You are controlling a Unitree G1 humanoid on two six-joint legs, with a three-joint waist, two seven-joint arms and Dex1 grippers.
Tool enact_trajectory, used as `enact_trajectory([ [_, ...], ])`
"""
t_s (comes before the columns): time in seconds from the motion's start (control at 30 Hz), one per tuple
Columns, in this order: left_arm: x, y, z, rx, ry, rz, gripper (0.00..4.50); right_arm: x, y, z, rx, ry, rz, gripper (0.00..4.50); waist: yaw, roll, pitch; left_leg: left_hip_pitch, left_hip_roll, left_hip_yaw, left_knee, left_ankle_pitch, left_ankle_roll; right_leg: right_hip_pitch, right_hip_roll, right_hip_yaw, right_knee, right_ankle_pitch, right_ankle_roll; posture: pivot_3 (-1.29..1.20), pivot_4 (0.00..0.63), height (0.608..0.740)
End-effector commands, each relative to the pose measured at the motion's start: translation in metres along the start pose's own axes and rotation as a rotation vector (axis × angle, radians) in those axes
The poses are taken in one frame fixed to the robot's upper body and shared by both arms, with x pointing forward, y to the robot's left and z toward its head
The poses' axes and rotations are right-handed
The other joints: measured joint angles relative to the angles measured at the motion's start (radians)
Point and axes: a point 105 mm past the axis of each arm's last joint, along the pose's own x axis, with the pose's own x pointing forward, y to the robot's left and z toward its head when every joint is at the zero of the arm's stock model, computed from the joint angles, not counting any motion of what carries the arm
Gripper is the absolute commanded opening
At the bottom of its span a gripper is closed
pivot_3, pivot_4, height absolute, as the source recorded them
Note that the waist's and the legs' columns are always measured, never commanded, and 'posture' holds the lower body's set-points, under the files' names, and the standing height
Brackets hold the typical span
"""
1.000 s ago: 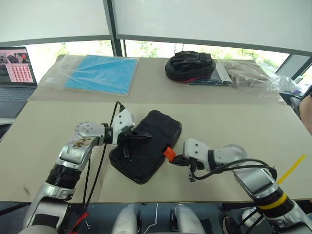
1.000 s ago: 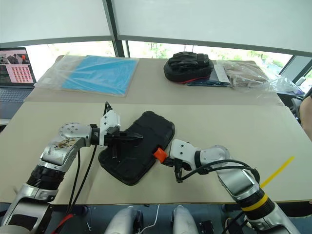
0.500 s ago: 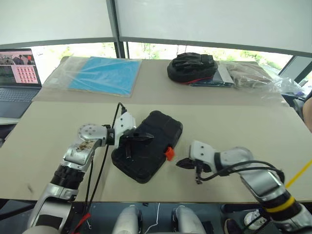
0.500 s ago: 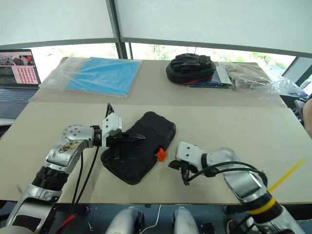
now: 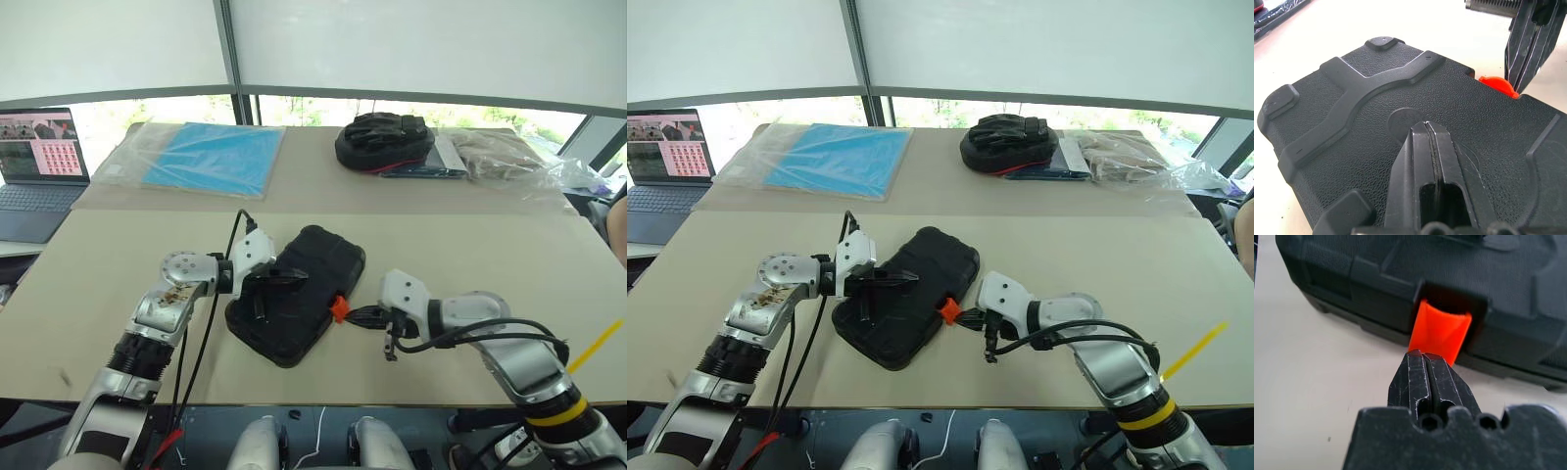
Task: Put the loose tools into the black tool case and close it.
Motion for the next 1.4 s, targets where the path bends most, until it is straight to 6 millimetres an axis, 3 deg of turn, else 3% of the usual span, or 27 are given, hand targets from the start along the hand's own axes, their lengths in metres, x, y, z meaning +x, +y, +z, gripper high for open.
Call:
enact_trajectory([
  [0.03,0.004,-0.012,-0.039,-0.118,0.127,-0.021,0.0,0.002,-0.006,0.01,-0.041,-0.026,-0.018,0.02,-0.001,0.0,0.0,0.0,0.0,0.0,0.0,0.0,0.0,0.0,0.0,0.0,0.0,0.0,0.0,0.0,0.15,0.74],
  [0.37,0.003,-0.012,-0.039,-0.124,0.136,-0.017,0.0,0.008,-0.013,0.017,-0.062,-0.06,-0.039,0.02,-0.002,0.0,0.0,0.0,0.001,0.0,-0.001,0.0,0.0,0.0,0.0,0.0,0.0,0.0,-0.001,0.0,0.15,0.74],
  [0.73,0.003,-0.02,-0.053,-0.131,0.212,-0.041,0.0,0.011,-0.014,0.028,-0.078,-0.102,-0.047,0.02,-0.003,0.0,0.0,0.001,0.001,0.0,-0.003,0.0,0.0,-0.001,0.0,0.0,0.0,-0.003,-0.005,0.0,0.15,0.74],
  [1.27,0.006,-0.034,-0.067,-0.166,0.258,-0.082,0.0,0.034,-0.021,0.042,-0.156,-0.118,-0.044,0.02,-0.018,0.0,0.0,0.002,0.002,0.0,-0.005,0.0,0.0,-0.002,0.0,0.0,0.0,-0.003,-0.005,0.0,0.15,0.74],
  [1.4,0.007,-0.035,-0.067,-0.176,0.253,-0.075,0.0,0.028,-0.017,0.04,-0.137,-0.111,-0.029,0.02,-0.024,0.0,0.0,0.003,0.002,0.0,-0.006,0.0,0.0,-0.002,0.0,0.0,0.0,-0.003,-0.006,0.0,0.15,0.74],
])
